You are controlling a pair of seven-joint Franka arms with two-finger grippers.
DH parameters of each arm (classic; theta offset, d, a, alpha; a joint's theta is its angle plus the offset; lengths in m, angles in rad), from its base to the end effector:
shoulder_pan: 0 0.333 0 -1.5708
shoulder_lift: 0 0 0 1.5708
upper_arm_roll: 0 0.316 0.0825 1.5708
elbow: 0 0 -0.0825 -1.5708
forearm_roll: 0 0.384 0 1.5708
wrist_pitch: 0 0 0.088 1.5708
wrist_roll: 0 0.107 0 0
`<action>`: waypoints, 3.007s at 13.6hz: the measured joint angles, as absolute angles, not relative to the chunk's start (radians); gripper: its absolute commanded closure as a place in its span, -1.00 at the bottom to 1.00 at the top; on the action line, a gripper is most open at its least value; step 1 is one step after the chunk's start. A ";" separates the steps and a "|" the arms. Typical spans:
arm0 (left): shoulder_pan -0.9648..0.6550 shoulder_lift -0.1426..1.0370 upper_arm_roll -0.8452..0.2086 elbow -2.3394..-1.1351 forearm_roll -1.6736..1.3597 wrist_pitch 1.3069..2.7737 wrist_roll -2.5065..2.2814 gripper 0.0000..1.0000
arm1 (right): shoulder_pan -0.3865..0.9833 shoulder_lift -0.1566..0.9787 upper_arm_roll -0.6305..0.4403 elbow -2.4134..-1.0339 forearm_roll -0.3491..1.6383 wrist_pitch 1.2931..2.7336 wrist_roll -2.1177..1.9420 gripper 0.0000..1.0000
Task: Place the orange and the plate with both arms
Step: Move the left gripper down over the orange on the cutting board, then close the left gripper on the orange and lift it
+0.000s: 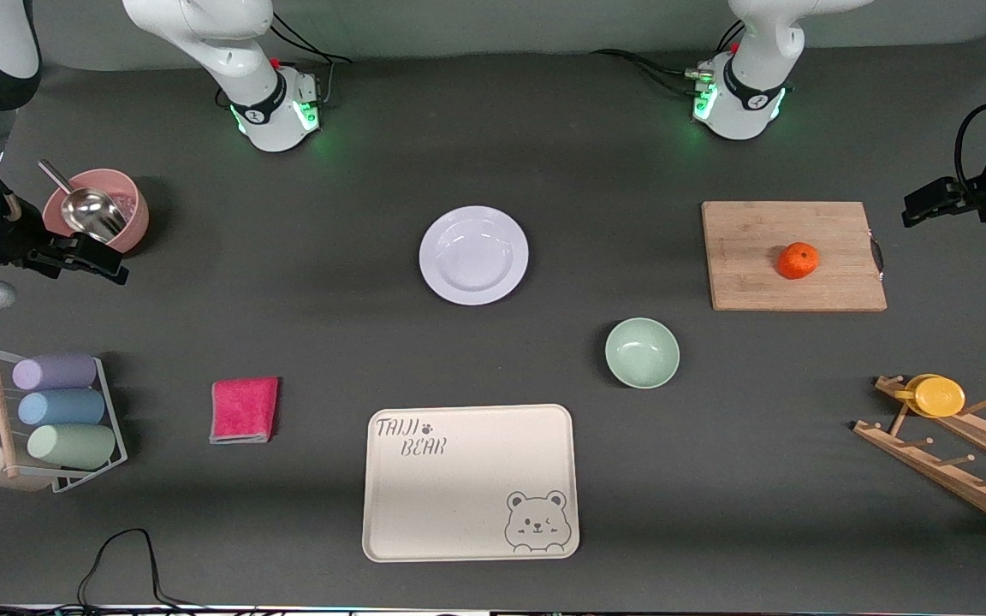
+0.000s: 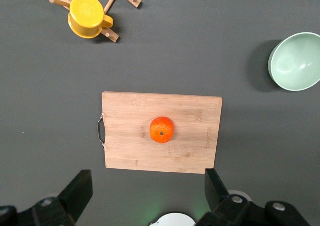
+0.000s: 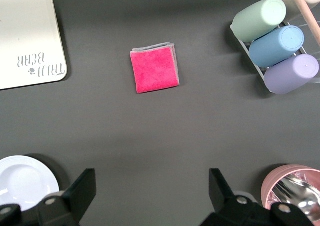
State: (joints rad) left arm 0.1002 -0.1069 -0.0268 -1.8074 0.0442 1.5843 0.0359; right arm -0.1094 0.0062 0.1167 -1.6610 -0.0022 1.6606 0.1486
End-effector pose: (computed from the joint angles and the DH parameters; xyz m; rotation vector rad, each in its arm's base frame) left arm 0.5131 0.0418 0.5718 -3.0952 -0.0536 0.1838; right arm 0.5619 0.0037 0.5861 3.1318 -0.2213 -0.0101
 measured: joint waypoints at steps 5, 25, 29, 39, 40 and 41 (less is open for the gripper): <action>0.103 -0.106 -0.032 -1.797 0.047 1.568 0.037 -1.00 | -0.110 0.008 0.102 -1.663 0.015 1.670 0.149 -1.00; 0.114 -0.497 -0.026 -2.401 0.050 1.775 0.038 -1.00 | -0.084 0.040 0.060 -1.665 0.034 1.731 0.156 -1.00; 0.121 -0.359 -0.024 -2.588 0.050 2.106 0.038 -1.00 | -0.078 0.043 0.058 -1.662 0.020 1.721 0.160 -1.00; 0.139 -0.040 -0.021 -2.677 0.050 2.542 0.038 -1.00 | -0.044 0.042 0.062 -1.629 0.000 1.706 0.161 -1.00; 0.139 -0.018 -0.021 -2.679 0.050 2.568 0.038 -1.00 | -0.040 0.042 0.062 -1.629 0.000 1.706 0.161 -1.00; 0.139 0.000 -0.021 -2.683 0.050 2.591 0.038 -1.00 | -0.038 0.044 0.062 -1.629 0.000 1.705 0.161 -1.00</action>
